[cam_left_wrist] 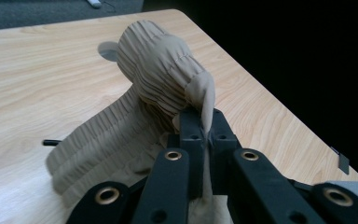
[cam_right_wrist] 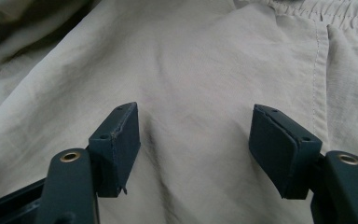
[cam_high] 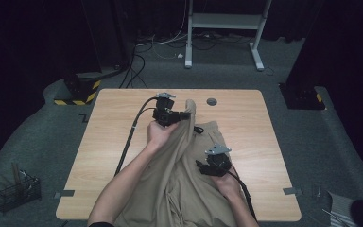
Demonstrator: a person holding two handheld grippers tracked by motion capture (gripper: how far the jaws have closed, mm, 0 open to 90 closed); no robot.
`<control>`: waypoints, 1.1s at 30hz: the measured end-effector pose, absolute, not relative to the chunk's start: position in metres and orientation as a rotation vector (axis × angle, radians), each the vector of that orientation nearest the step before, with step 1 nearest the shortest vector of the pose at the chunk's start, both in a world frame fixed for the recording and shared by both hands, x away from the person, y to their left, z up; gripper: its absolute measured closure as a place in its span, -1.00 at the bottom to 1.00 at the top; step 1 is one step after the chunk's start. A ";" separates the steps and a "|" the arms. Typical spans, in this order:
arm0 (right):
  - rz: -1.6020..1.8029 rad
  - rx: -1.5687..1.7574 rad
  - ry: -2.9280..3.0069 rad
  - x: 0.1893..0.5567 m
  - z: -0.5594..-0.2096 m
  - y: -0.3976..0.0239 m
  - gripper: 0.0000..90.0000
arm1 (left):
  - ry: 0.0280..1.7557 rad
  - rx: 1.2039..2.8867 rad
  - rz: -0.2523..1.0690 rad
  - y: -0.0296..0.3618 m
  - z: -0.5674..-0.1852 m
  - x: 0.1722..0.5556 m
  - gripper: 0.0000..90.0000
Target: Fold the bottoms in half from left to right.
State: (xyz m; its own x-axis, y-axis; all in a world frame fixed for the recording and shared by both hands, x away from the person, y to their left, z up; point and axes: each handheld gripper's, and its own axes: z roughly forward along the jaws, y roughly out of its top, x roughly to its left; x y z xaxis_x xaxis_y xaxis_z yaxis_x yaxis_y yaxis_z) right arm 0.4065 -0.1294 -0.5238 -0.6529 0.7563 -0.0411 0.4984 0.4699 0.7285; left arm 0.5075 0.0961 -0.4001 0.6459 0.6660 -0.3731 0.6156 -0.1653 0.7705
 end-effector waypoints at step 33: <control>0.985 1.060 2.345 0.405 -0.524 -0.128 -0.25 | 0.936 1.983 -0.011 0.056 -0.437 0.511 0.01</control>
State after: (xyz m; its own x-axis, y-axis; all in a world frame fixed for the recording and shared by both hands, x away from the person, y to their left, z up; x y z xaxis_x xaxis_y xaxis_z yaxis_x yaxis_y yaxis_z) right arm 0.4051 -0.1284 -0.5237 -0.6415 0.7651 -0.0555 0.4959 0.4688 0.7309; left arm 0.5113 0.0557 -0.4370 0.7116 0.6071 -0.3537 0.6149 -0.2945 0.7316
